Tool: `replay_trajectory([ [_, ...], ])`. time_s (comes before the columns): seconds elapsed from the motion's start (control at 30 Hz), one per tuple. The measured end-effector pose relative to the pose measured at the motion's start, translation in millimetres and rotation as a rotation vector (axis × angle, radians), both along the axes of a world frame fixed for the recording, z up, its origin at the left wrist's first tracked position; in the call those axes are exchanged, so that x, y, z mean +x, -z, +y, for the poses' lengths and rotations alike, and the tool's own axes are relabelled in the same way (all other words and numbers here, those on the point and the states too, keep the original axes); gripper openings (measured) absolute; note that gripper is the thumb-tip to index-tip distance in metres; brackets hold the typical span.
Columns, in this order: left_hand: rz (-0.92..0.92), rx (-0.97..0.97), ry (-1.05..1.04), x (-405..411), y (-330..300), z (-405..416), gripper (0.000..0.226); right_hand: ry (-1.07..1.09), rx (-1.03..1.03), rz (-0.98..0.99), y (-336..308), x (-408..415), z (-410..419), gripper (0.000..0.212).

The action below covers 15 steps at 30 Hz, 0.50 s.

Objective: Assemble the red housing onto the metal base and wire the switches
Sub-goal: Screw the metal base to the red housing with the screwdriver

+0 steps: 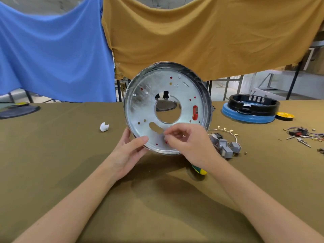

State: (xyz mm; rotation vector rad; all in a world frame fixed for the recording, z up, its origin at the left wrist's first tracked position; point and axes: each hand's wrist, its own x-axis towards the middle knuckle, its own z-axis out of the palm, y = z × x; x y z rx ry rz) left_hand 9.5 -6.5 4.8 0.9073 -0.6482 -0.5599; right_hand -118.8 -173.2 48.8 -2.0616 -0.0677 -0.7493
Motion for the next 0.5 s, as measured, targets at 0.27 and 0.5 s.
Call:
replay_trajectory([
  [0.27, -0.094, 0.087, 0.016, -3.3, -2.6, -5.7, 0.067, 0.024, -0.291, 0.052, 10.5, 9.4, -2.1, 0.012],
  [0.5, -0.137, 0.115, -0.007, -11.2, -6.8, -1.8, 0.070, 0.078, -0.284, 0.083, 11.0, 10.6, -7.9, 0.011],
])
